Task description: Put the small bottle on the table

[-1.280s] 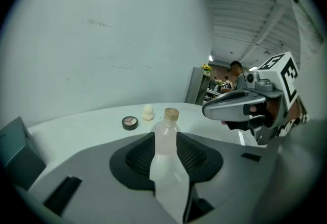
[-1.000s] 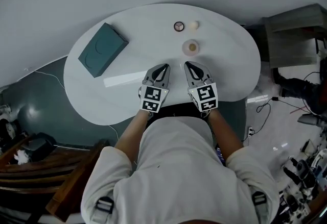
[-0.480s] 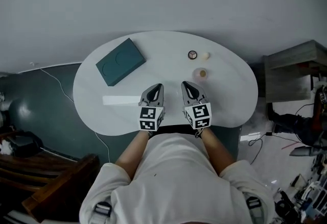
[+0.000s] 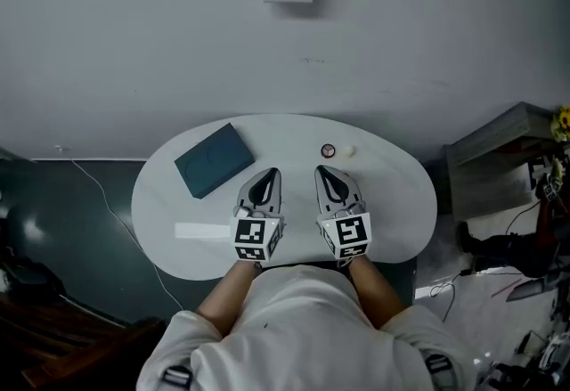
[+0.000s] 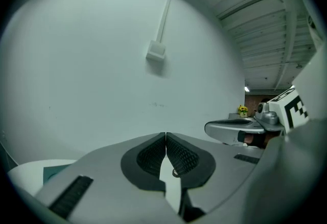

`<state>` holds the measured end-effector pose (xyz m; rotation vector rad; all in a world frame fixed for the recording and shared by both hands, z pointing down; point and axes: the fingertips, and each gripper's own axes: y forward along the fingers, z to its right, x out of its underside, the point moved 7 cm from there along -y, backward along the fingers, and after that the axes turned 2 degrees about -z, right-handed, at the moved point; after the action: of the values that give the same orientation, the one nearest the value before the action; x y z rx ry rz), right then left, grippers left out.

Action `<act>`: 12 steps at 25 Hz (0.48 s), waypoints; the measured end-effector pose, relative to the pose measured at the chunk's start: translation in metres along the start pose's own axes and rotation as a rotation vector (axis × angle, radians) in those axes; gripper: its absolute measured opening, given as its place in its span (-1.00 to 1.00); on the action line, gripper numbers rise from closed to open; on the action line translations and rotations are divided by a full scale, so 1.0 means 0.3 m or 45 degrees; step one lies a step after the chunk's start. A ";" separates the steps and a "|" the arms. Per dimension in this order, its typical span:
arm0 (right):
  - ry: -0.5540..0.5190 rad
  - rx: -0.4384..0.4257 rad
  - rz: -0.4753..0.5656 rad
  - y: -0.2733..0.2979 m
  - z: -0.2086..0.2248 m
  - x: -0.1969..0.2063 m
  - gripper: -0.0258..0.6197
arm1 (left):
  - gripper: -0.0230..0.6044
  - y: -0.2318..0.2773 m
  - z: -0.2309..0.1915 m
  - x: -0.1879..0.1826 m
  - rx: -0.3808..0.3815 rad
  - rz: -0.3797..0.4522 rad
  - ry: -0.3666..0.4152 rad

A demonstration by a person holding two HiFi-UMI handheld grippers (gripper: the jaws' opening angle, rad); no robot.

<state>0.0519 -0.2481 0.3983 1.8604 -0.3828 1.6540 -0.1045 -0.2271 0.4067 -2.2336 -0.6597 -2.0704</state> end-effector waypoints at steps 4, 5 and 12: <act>-0.035 0.038 0.077 -0.030 0.028 -0.089 -0.92 | -0.86 -0.026 0.000 -0.091 -0.005 0.088 0.040; -0.036 0.046 0.087 -0.039 0.035 -0.099 -0.92 | -0.86 -0.036 0.000 -0.107 -0.006 0.107 0.043; -0.045 0.100 0.125 -0.082 0.059 -0.139 -0.92 | -0.86 -0.083 -0.014 -0.153 -0.035 0.161 0.064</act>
<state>0.0730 -0.2474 0.3513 1.9586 -0.4362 1.7251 -0.1177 -0.2187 0.3566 -2.1676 -0.4760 -2.0795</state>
